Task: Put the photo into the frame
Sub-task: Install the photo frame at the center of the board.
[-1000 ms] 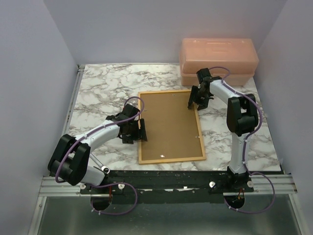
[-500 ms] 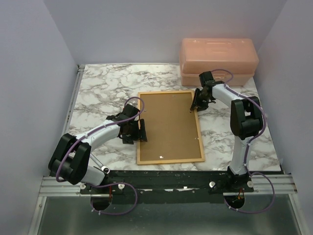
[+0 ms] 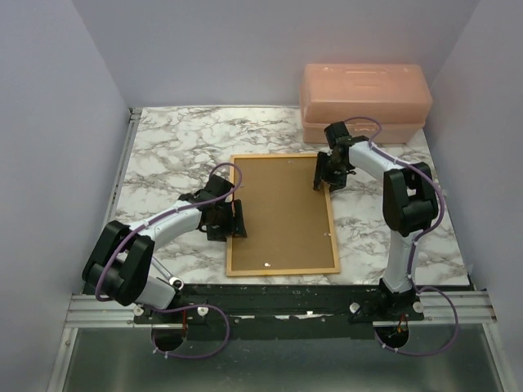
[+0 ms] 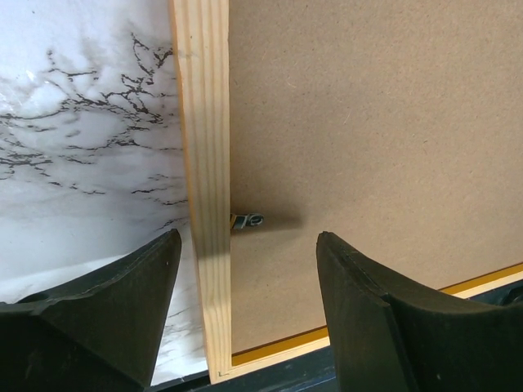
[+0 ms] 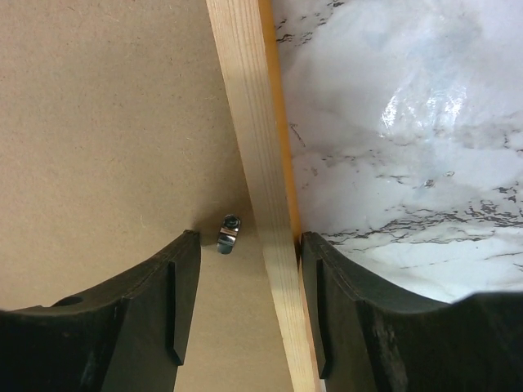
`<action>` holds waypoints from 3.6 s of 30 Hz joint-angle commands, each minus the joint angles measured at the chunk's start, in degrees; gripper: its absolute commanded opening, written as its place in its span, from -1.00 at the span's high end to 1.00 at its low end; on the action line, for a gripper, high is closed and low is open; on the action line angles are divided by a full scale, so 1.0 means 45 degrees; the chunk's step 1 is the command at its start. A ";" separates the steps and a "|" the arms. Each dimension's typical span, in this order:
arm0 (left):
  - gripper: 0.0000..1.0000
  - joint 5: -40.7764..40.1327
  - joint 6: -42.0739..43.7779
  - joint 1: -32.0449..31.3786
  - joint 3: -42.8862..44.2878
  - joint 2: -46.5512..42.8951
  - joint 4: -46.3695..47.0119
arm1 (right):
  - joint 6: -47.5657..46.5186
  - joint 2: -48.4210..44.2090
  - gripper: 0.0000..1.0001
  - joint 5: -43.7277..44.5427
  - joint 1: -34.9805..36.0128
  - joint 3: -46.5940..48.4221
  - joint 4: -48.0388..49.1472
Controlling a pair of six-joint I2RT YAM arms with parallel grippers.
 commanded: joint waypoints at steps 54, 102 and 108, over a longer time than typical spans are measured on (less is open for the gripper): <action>-0.59 0.0228 -0.0721 -0.0545 0.0393 -0.0790 -0.0088 | -0.0162 -0.3049 -0.17 0.1304 0.0163 -0.3081 -0.0372; 1.00 -0.1939 0.1249 0.0438 0.7609 0.6885 -0.1996 | -0.0428 -0.2283 -0.18 0.0795 0.0174 -0.2867 -0.0357; 0.75 -0.1525 0.1360 0.0438 0.7084 0.6042 -0.1554 | -0.0446 -0.2349 -0.18 0.0795 0.0173 -0.2808 -0.0411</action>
